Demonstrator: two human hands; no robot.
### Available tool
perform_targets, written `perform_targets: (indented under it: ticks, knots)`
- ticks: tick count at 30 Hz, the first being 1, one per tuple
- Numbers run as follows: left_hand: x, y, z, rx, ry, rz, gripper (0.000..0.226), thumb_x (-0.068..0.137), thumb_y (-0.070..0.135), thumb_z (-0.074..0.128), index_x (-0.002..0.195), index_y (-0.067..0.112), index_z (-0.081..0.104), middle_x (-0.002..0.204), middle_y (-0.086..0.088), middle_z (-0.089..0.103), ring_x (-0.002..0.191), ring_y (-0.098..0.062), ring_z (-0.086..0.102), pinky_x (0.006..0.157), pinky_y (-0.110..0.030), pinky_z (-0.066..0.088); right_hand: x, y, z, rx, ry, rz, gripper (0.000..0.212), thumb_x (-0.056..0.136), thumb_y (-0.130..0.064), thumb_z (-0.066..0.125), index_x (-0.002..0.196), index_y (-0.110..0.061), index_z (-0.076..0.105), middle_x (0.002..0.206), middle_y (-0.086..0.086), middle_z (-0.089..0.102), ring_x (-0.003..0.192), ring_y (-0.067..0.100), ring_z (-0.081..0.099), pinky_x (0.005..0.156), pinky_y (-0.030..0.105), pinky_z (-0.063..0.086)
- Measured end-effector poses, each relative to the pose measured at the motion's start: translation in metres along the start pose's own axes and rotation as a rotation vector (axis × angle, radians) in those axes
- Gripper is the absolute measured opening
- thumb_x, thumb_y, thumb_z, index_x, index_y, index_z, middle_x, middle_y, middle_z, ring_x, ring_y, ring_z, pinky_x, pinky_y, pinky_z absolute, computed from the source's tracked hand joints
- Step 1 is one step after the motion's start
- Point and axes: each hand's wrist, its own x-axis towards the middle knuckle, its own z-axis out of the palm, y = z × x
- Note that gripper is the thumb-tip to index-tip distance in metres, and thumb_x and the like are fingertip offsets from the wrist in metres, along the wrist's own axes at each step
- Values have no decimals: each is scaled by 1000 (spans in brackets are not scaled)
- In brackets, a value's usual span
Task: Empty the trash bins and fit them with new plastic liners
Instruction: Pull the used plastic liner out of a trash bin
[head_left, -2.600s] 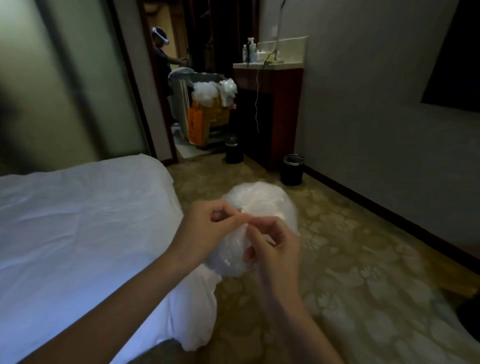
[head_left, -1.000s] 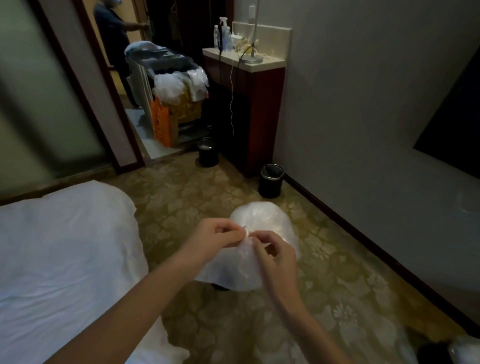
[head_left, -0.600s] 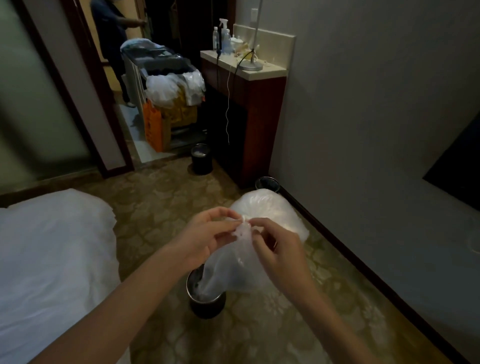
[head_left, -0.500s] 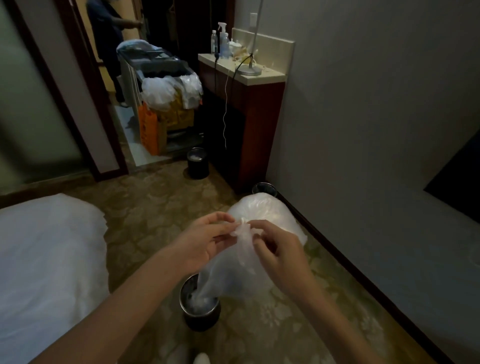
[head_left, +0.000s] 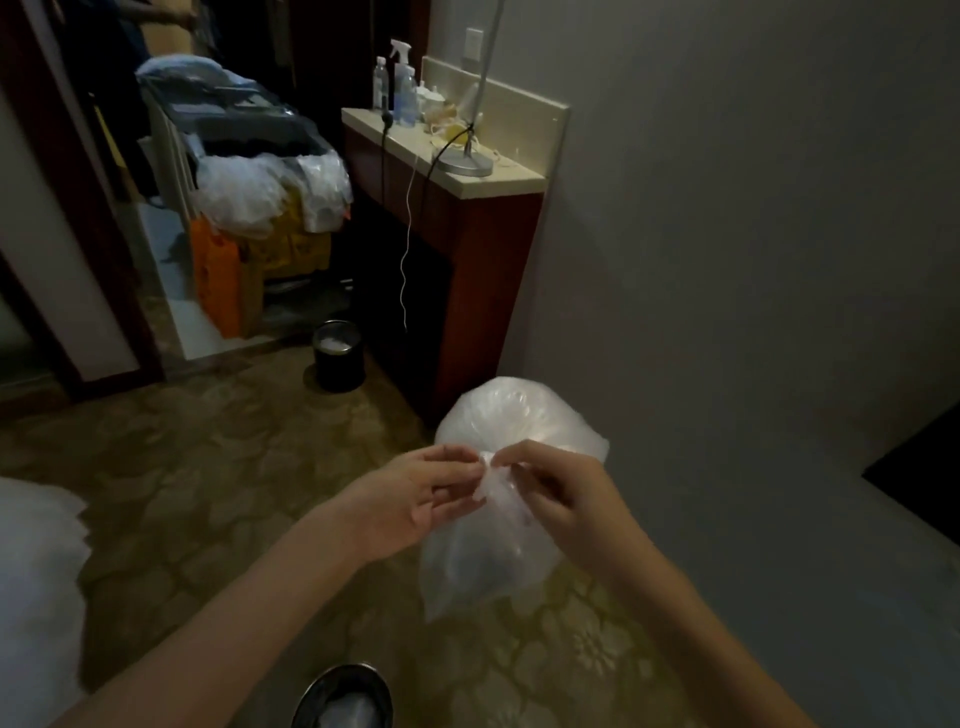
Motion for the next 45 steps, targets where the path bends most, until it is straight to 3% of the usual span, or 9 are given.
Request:
perform_targets:
  ticks: [6, 12, 19, 23, 28, 33, 38, 42, 45]
  knots:
    - [82, 60, -27, 151, 51, 128, 23, 75, 6, 74, 97, 5, 70, 92, -14, 71, 83, -23, 71, 68, -25, 57, 101, 27, -8, -261, -24, -109, 14, 99, -28, 56, 107, -35, 66, 74, -20, 59, 67, 0, 61, 59, 11, 44]
    - [179, 125, -48, 261, 188, 258, 15, 80, -6, 69, 87, 5, 59, 81, -11, 66, 76, -21, 69, 67, -26, 56, 227, 84, -16, -388, -75, -291, 16, 101, -26, 50, 112, -32, 60, 94, -12, 69, 79, 6, 62, 63, 35, 54]
    - [286, 210, -59, 359, 410, 365, 18, 82, -9, 65, 80, 5, 55, 79, -11, 59, 72, -17, 65, 67, -24, 56, 376, 152, -30, -366, -77, -446, 17, 97, -23, 59, 112, -28, 64, 91, -12, 67, 72, 8, 61, 60, 26, 50]
    - [331, 242, -65, 441, 493, 420, 18, 82, -7, 66, 81, 6, 54, 75, -6, 61, 72, -14, 66, 69, -23, 56, 436, 175, -28, -273, 1, -407, 7, 95, -28, 64, 101, -29, 66, 81, -12, 70, 67, 4, 63, 57, 26, 53]
    - [367, 276, -84, 634, 521, 427, 24, 81, -6, 65, 73, 12, 51, 68, -2, 58, 64, -8, 61, 63, -17, 53, 498, 188, -23, -83, -115, -311, 25, 93, -26, 66, 115, -29, 54, 72, -16, 62, 63, -3, 59, 57, 12, 45]
    - [398, 313, -117, 786, 504, 465, 33, 81, -7, 63, 68, 15, 43, 65, -1, 48, 59, -6, 51, 58, -15, 46, 556, 183, -12, -84, -357, -212, 26, 99, -25, 51, 124, -29, 57, 62, -2, 66, 54, 7, 65, 61, 30, 57]
    - [433, 361, -166, 876, 549, 518, 35, 82, -4, 65, 65, 15, 40, 63, 0, 43, 56, -4, 45, 54, -12, 42, 635, 179, 13, -385, -334, -254, 27, 102, -33, 45, 128, -29, 52, 81, 2, 69, 72, 19, 66, 71, 40, 56]
    - [461, 420, -223, 917, 579, 556, 38, 82, 0, 67, 64, 17, 37, 61, 2, 41, 53, -2, 42, 53, -12, 40, 713, 170, 55, -595, -238, -278, 22, 103, -29, 43, 122, -21, 50, 92, 9, 64, 84, 30, 64, 66, 36, 44]
    - [474, 477, -268, 932, 584, 582, 38, 81, 2, 67, 64, 18, 37, 62, 0, 41, 52, -2, 41, 53, -12, 40, 775, 154, 86, -605, -171, -292, 18, 102, -27, 45, 117, -18, 51, 89, 10, 65, 82, 32, 64, 62, 35, 39]
